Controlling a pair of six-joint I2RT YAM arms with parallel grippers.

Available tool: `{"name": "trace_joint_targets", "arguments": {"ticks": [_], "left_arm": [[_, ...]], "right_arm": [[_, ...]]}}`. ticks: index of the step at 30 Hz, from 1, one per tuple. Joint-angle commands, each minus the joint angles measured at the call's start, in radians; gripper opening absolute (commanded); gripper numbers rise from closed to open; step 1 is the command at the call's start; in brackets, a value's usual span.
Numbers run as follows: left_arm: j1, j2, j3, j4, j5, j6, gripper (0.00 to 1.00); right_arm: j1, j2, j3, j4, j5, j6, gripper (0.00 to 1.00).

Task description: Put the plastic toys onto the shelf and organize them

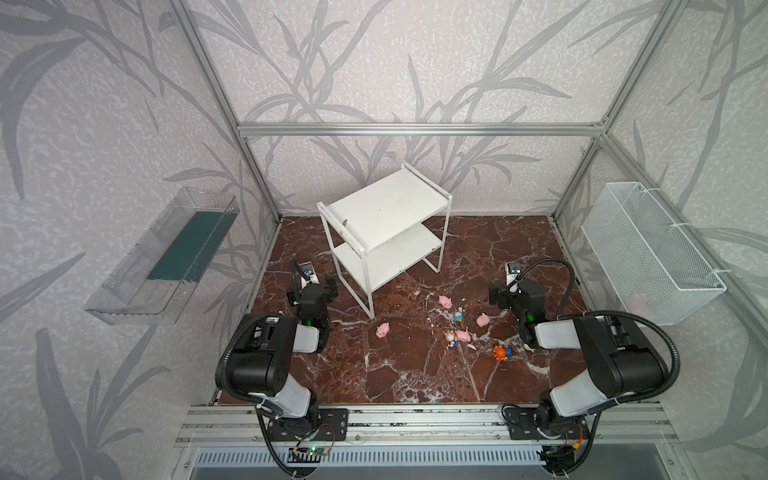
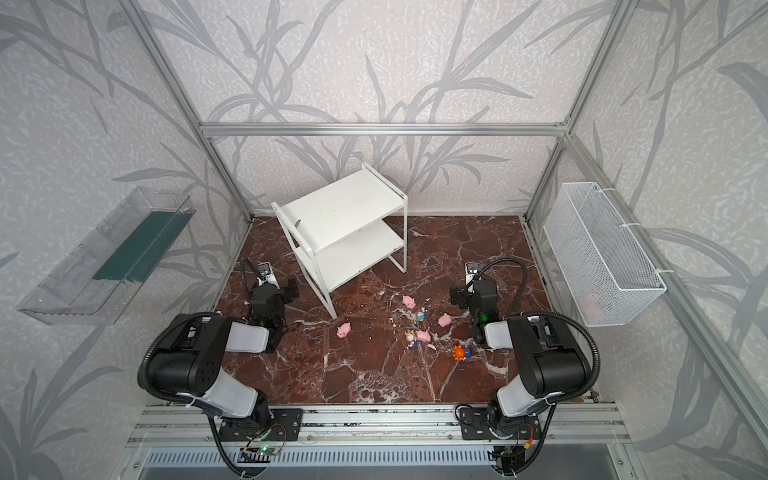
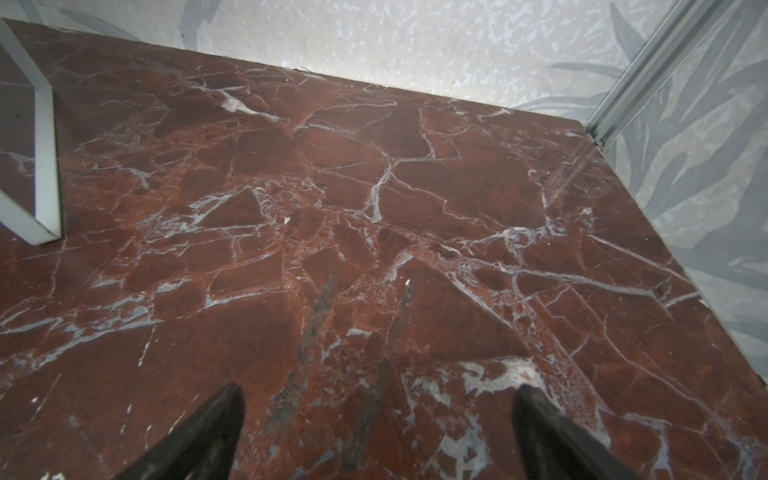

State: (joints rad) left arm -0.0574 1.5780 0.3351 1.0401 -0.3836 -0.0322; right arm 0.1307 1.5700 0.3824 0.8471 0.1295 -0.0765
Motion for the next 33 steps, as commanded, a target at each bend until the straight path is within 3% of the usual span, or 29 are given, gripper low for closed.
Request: {"name": "trace_joint_targets", "arguments": {"ticks": [1,7,22,27,29,31,33], "left_arm": [[-0.004,-0.015,-0.017,0.043,-0.021,0.019,0.99],[0.001,-0.019,0.015,-0.026,-0.029,0.003,0.99],[-0.022,-0.054,-0.030,0.051,-0.049,0.038,0.99],[-0.082,-0.260,0.103,-0.351,-0.121,0.062,0.99],[-0.107,-0.317,0.132,-0.414,-0.227,0.011,0.99],[-0.131,-0.384,0.201,-0.617,-0.371,-0.093,0.99],[-0.137,-0.446,0.269,-0.806,-0.434,-0.178,0.99]], "right_arm": [[0.000,-0.022,0.021,0.009,0.001,0.000,0.99],[0.000,-0.022,0.021,0.009,0.001,0.000,0.99],[0.000,-0.022,0.021,0.009,0.001,0.001,0.99],[0.000,-0.022,0.021,0.007,0.001,0.001,0.99],[0.000,-0.022,0.021,0.009,0.001,0.000,0.99],[0.000,-0.022,0.021,0.009,0.001,0.001,0.99],[0.000,-0.022,0.021,0.009,0.000,0.001,0.99]]}}
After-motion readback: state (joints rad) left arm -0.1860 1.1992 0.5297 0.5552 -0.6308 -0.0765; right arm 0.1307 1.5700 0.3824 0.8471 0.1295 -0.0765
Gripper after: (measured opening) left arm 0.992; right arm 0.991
